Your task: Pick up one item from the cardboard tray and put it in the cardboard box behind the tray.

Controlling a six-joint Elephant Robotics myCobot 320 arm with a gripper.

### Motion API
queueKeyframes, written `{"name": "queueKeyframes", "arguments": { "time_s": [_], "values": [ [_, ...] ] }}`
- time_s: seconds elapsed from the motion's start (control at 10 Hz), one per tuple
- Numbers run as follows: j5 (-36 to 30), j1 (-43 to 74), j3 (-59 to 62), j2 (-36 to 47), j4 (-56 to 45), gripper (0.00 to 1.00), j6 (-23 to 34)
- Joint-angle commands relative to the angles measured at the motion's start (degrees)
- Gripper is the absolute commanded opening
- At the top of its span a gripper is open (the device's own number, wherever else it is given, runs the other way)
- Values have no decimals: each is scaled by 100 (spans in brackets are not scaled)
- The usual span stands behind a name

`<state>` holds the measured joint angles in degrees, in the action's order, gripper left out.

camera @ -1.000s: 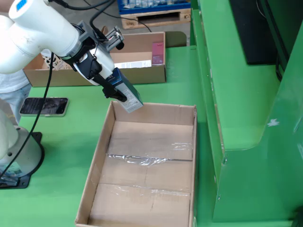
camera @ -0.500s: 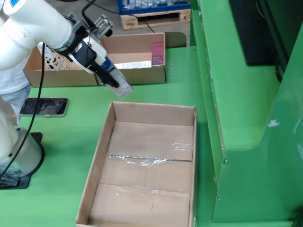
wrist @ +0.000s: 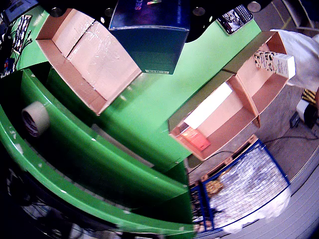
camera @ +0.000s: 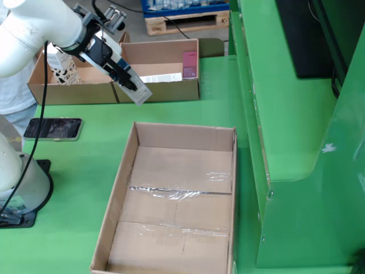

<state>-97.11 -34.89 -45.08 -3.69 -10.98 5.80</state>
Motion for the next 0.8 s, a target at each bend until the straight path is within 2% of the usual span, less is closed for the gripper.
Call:
{"name": "queueKeyframes", "arguments": {
  "time_s": [0.0, 0.3, 0.7],
  "values": [
    [-207, -781, -304, 530, 84, 0, 371],
    [-441, -1113, -719, 853, 162, 0, 638],
    [-419, -1413, -535, 709, 5, 0, 695]
  ]
}}
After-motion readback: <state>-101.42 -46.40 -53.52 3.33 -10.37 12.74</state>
